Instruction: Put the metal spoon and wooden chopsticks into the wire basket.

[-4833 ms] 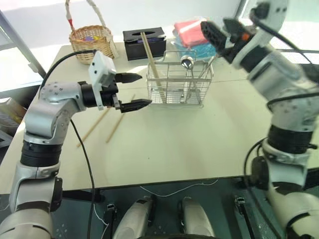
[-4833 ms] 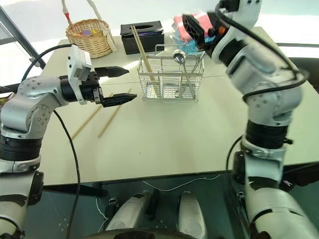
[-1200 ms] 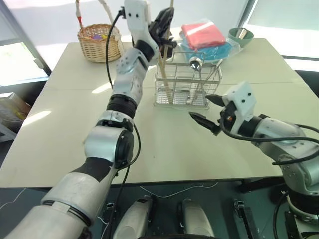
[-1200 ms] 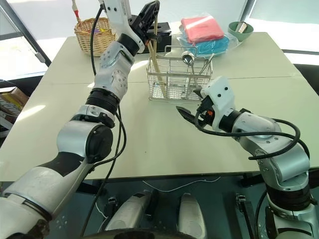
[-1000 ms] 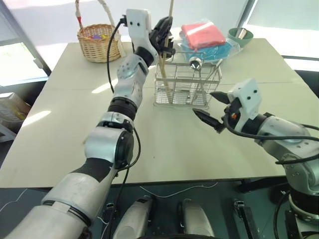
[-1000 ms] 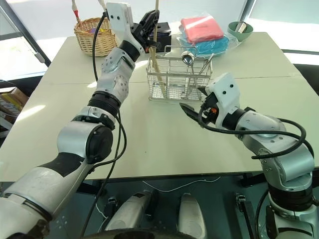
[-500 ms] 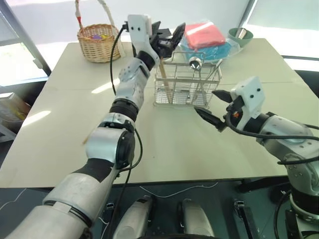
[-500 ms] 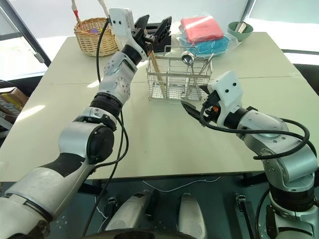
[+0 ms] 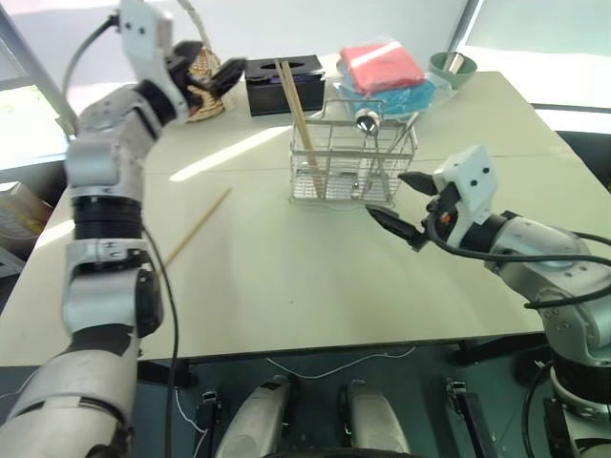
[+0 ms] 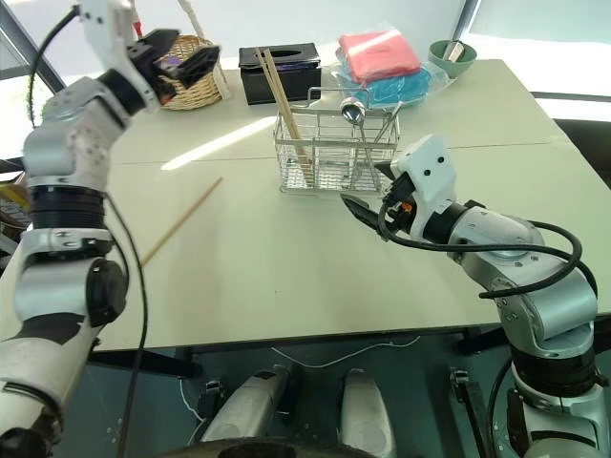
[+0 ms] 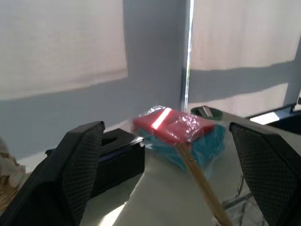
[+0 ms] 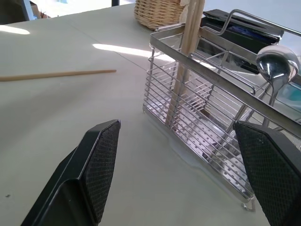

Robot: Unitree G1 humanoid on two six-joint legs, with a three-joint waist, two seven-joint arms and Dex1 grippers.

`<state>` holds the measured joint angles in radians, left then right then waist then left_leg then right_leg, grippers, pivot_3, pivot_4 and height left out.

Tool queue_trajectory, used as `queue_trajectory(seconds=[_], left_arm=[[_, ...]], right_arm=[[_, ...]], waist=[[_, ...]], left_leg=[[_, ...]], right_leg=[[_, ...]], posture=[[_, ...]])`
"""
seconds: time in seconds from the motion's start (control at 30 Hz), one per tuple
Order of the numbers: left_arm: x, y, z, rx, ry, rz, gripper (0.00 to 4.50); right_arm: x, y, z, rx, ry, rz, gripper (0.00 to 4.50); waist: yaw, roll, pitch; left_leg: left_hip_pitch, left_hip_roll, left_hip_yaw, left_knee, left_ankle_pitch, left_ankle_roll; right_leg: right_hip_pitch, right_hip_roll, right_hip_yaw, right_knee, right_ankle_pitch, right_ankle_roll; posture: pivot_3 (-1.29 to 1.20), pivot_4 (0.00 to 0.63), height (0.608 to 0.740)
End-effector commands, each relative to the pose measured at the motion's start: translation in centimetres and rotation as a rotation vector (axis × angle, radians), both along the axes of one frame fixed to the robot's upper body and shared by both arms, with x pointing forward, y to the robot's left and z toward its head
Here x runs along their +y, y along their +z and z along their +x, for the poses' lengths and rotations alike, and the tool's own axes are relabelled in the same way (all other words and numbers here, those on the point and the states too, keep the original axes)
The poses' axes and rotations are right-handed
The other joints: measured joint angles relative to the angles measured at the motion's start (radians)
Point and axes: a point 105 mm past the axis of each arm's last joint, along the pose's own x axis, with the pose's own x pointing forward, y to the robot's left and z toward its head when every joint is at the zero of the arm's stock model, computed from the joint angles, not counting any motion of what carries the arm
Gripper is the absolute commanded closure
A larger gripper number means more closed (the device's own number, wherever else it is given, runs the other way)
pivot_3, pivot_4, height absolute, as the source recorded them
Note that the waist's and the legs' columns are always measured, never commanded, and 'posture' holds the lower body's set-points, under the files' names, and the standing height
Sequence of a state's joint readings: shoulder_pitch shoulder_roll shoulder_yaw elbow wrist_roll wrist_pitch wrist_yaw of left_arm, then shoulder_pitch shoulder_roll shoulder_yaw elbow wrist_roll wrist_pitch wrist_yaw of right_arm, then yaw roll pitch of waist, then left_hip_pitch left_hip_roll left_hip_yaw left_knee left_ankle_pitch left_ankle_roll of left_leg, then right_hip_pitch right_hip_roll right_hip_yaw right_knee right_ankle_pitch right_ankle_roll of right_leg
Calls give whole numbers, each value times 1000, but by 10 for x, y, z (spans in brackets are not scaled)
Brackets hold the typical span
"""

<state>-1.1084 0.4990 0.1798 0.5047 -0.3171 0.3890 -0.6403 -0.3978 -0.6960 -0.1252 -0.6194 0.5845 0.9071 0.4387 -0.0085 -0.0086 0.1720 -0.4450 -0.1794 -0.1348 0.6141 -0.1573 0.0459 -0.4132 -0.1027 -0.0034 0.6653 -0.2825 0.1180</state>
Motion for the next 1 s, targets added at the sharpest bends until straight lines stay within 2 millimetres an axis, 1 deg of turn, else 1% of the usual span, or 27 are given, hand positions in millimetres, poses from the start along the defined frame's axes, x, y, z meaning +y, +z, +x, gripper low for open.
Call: queue_trajectory(seconds=[0.03,0.07,0.13,0.23,0.27,0.4,0.5,0.63,0.77,0.9,1.0], left_arm=[[35,-62,-1,308,72,210,33],[46,-85,-3,436,100,258,33],[57,-107,-5,532,141,322,33],[65,-129,-3,599,166,404,33],[65,-136,-3,622,162,413,33],[62,-157,-1,679,134,462,33],[56,-166,1,719,106,444,33],[47,-177,3,726,69,508,33],[44,-184,6,738,71,544,33],[45,-188,8,741,92,571,33],[43,-189,9,741,80,578,856]], right_arm=[[7,8,2,-43,37,4,511],[9,8,3,-43,44,4,511],[10,8,4,-44,53,6,511],[13,7,4,-42,61,11,511],[13,7,4,-41,63,12,511],[15,5,2,-37,67,14,511],[15,3,-1,-28,71,8,511],[15,0,-6,-6,96,-7,511],[16,-3,-9,4,111,-21,511],[15,-2,-9,-1,100,-19,511],[15,-3,-10,0,98,-19,511]], waist=[[13,1,-1],[11,1,-1],[10,1,-1],[23,-1,1],[24,-2,1],[23,-2,1],[21,-2,1],[19,-2,0],[19,-2,0],[20,-2,0],[20,-2,0]], left_leg=[[0,0,-2,1,0,-1],[3,0,0,0,-1,-2],[3,0,0,-1,-1,-2],[1,0,-1,-1,-1,-2],[0,0,-1,-1,-1,-2],[-1,0,-1,0,-2,-2],[-1,0,-1,-1,-2,-2],[-2,0,-1,-1,-2,-2],[-4,0,-1,-1,-1,-2],[-4,0,-1,0,-1,-2],[-4,0,-1,0,-1,-2]], right_leg=[[0,1,-1,0,0,0],[0,0,0,-1,0,0],[2,0,1,0,0,0],[-1,1,1,0,0,0],[-4,1,1,-1,0,0],[-4,0,1,-1,0,0],[-5,0,1,-1,0,0],[-6,0,1,-1,0,0],[-7,0,1,-1,0,0],[-7,0,1,0,0,0],[-7,0,1,0,0,0]], posture=[[0,150,725],[0,150,725],[0,150,725],[0,150,725],[0,150,725],[0,150,725],[0,150,725],[0,150,725],[0,150,725],[0,150,725],[0,150,725]])
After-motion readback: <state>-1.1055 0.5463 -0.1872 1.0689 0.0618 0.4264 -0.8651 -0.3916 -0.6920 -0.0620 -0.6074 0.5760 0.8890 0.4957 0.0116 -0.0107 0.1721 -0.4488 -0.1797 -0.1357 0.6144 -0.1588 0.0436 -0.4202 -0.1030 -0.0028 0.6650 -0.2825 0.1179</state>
